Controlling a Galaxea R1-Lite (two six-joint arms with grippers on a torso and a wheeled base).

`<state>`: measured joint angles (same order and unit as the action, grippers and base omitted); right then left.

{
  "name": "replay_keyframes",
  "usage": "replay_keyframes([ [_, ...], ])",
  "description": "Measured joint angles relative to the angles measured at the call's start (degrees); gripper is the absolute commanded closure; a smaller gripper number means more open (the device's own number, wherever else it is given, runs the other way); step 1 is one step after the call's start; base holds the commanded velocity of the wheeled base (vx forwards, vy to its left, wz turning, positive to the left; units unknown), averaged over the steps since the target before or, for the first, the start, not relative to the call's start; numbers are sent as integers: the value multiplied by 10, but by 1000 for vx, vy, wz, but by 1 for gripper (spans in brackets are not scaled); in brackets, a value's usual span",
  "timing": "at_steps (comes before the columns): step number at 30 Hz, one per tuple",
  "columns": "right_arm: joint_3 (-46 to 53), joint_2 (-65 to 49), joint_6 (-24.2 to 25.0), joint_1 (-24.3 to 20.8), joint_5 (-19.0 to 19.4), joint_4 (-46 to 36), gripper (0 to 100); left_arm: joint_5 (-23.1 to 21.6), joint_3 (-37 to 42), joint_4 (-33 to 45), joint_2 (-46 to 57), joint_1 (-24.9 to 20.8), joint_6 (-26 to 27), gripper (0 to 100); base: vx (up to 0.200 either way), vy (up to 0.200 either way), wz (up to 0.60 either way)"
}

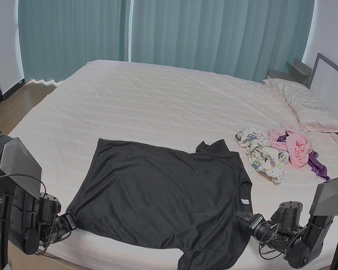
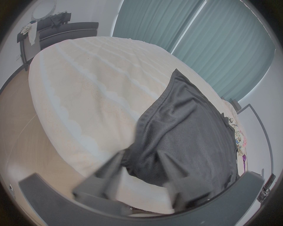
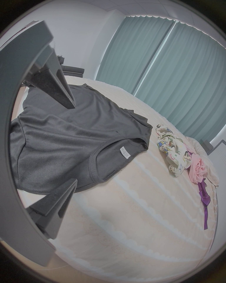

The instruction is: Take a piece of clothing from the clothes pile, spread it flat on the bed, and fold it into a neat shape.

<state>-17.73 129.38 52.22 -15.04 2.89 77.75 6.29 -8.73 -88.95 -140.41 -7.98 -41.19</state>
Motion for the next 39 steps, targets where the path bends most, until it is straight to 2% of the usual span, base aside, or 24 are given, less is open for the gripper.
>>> replay_keyframes([
  [10,4,34,-32,-2,-3,2,0,-4,13,0,19,10,-3,100,0,0,0],
  [18,3,68,-79,7,-11,4,0,-29,13,0,15,15,-4,100,0,0,0],
  [25,4,72,-87,21,-16,1,0,-56,13,0,16,21,-7,100,0,0,0],
  [35,-4,75,-90,23,-14,14,0,-54,12,0,9,21,-3,100,0,0,0],
  [36,-7,77,-90,21,-14,17,100,-54,12,0,7,20,-3,100,0,0,0],
  [39,-16,84,-89,19,-15,19,100,-54,10,0,2,20,-2,100,0,0,0],
])
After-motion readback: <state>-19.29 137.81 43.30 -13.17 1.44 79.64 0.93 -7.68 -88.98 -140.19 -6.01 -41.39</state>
